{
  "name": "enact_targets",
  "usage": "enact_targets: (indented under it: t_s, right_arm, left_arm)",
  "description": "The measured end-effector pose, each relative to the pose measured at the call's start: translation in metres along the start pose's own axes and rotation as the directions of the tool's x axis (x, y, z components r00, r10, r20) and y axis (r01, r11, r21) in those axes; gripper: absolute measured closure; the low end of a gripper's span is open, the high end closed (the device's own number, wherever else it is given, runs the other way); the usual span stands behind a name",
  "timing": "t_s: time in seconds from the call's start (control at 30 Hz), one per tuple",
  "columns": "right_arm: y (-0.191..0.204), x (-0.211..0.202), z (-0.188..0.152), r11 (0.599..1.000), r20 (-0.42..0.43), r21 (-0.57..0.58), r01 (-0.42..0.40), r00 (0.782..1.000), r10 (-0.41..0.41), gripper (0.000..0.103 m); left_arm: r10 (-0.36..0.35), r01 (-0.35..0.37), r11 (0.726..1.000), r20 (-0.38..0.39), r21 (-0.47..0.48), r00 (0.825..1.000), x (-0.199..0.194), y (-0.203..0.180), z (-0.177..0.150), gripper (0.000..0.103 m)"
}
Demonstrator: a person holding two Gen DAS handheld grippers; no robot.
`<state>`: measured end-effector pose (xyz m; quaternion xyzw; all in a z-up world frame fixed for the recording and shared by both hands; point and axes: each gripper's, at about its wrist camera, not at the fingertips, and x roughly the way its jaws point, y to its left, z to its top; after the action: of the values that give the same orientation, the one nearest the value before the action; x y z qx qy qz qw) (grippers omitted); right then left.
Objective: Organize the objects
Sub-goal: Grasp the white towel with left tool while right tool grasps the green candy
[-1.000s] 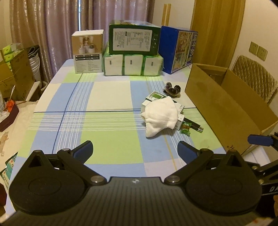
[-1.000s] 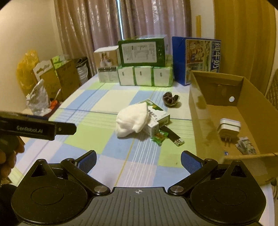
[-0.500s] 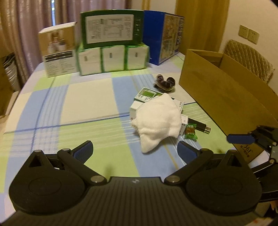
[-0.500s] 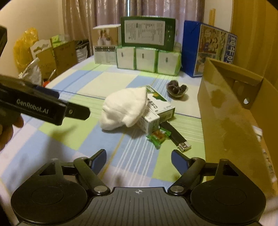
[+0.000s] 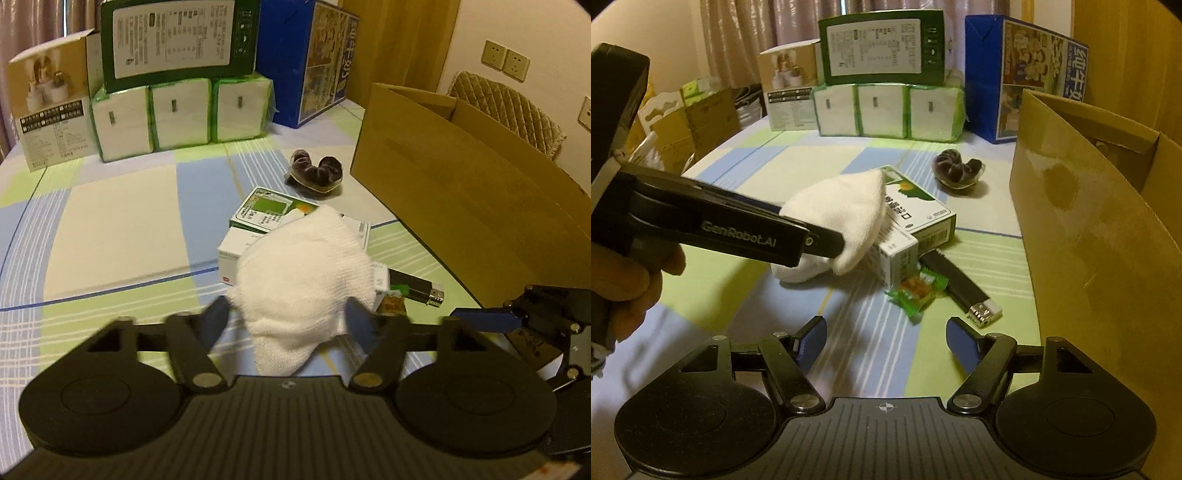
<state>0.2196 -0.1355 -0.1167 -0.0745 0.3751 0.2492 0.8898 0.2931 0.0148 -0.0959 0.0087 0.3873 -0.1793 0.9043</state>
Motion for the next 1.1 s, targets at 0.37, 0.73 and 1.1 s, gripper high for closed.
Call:
enact_targets:
  t_s: [0.37,0.73,1.1]
  right_arm:
    - [-0.003,0.027,0.014,0.998,0.023,0.040,0.040,0.999,-0.041,0.045]
    - [-0.013,0.038,0.015,0.992,0.004,0.105,0.069,0.998,-0.070,0.075]
    - [0.001,0.025,0.002,0.997,-0.010,0.039,0.072,0.997,-0.071,0.078]
  left_arm:
    - [0.108,-0.107,0.991,0.008,-0.086,0.994,-0.040,0.023,-0.024,0.080]
    - [0.111,-0.105,0.987,0.041,-0.125,0.993,-0.045,0.026,-0.032,0.056]
    - [0.107,-0.102,0.991,0.063,-0.086,0.992,-0.030,0.020,-0.024,0.034]
